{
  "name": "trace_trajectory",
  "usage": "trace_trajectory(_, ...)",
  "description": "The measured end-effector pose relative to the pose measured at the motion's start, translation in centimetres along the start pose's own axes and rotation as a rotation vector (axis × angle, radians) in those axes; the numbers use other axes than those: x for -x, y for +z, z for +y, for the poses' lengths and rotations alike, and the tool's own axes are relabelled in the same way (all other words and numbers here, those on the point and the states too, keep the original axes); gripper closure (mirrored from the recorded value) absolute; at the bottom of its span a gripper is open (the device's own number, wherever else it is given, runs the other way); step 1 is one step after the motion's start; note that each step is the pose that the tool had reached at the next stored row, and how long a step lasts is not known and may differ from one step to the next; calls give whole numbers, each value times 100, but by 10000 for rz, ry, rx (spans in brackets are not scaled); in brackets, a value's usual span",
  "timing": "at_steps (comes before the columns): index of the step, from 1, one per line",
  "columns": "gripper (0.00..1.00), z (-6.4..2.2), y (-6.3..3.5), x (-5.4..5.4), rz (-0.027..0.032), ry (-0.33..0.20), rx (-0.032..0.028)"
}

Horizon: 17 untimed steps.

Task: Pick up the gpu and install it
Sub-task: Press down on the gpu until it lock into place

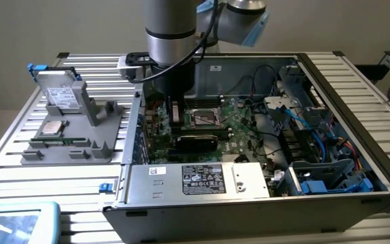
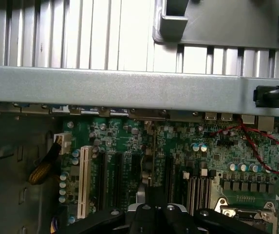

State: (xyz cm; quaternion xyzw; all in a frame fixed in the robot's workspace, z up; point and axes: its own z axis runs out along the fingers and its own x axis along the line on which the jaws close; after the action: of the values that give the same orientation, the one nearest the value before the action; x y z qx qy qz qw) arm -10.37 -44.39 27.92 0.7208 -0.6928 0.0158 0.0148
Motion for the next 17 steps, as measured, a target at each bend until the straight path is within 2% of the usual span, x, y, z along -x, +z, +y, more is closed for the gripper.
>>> trace_trajectory(4, 89, -87, -8, -4, 15, 1, 2)
trace_trajectory(8, 89, -233, -8, -18, 16, 0, 3)
trace_trajectory(14, 89, -297, 31, -53, 16, 15, 3)
trace_trajectory(17, 89, -303, 62, -52, 17, 23, 4)
